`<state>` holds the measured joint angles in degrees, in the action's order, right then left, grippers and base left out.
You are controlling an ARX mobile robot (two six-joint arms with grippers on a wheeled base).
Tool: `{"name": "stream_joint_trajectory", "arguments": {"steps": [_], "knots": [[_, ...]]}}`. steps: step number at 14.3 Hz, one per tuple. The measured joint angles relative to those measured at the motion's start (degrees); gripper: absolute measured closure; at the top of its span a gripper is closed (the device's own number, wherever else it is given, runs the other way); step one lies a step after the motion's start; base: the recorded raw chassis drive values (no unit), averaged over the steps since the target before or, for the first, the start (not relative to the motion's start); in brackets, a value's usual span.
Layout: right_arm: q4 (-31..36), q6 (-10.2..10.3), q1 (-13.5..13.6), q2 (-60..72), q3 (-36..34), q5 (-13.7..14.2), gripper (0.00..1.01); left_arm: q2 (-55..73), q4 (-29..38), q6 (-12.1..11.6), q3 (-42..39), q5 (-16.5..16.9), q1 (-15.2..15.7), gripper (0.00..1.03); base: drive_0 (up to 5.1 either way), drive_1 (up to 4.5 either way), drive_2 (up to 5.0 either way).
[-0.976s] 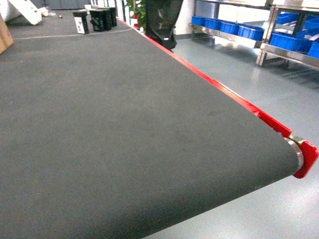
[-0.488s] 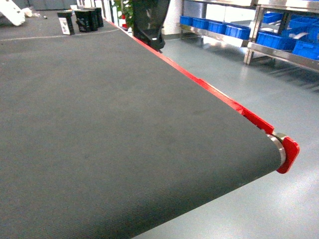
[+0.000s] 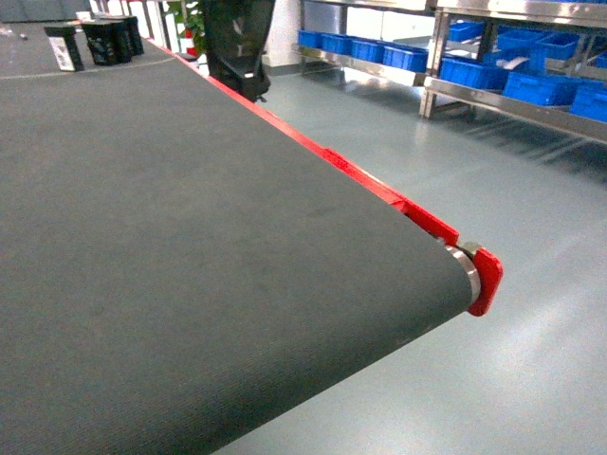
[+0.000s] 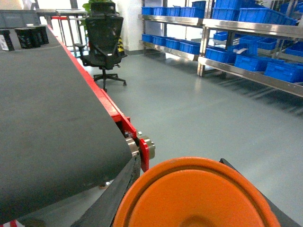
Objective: Sort blue parts and orange caps into right shelf containers
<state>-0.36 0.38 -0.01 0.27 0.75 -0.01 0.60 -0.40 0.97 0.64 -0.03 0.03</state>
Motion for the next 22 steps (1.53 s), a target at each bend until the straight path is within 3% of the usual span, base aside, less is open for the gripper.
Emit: {"name": "stream_joint_trajectory", "arguments": {"steps": [22], "knots": [[0.0, 0.0, 0.0, 0.0, 0.0, 0.0, 0.59, 0.0, 0.0, 0.0, 0.0, 0.0, 0.0, 0.62, -1.6, -1.61, -1.6]]}}
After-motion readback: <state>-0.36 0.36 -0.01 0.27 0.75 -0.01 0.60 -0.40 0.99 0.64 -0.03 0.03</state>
